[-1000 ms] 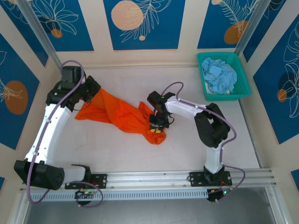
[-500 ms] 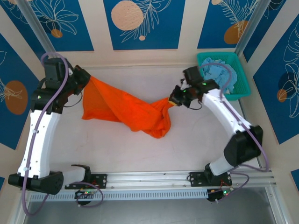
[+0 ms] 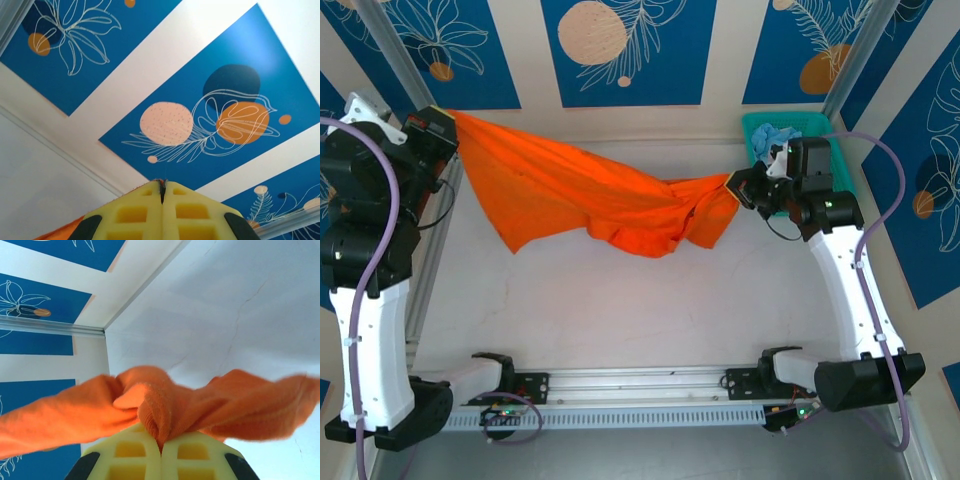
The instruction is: Fold and stack the t-shirts
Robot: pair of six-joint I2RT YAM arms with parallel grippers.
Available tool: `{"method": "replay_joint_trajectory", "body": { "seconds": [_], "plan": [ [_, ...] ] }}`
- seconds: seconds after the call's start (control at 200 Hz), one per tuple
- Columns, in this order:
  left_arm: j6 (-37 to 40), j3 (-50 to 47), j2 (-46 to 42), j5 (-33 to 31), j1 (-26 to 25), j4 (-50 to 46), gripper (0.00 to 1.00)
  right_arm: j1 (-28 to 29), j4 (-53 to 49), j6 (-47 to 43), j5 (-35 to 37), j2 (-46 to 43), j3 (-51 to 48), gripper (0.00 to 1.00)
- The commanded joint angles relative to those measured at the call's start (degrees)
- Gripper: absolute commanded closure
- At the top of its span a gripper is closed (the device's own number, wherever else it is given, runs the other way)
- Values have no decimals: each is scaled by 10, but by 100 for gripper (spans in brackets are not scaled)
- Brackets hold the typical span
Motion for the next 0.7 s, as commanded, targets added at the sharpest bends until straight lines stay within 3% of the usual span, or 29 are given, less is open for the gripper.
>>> {"method": "replay_joint_trajectory", "body": {
  "seconds": [0.0, 0.2, 0.33, 0.41, 0.52, 0.605, 0.695],
  "plan": [
    [-5, 2, 13, -15, -4, -5, 100, -4, -26, -1, 13, -16, -19, 100],
    [-27, -69, 18, 7, -2, -30, 100, -17, -24, 13, 27, -26, -74, 100],
    [-19, -71, 64, 59, 4, -29, 100, -21, -19, 8, 24, 24, -45, 100],
    [-2, -10, 123, 106, 6, -30, 100, -26, -41, -5, 20, 76, 31, 100],
    [30, 143, 211, 163, 7, -45, 100, -34, -67, -17, 11, 133, 154, 100],
    [44, 230, 240, 163, 6, -53, 100, -41, -69, -24, 4, 155, 239, 100],
    [57, 228, 217, 152, 6, -27, 100, -51, -64, -24, -17, 162, 291, 100]
  ]
}}
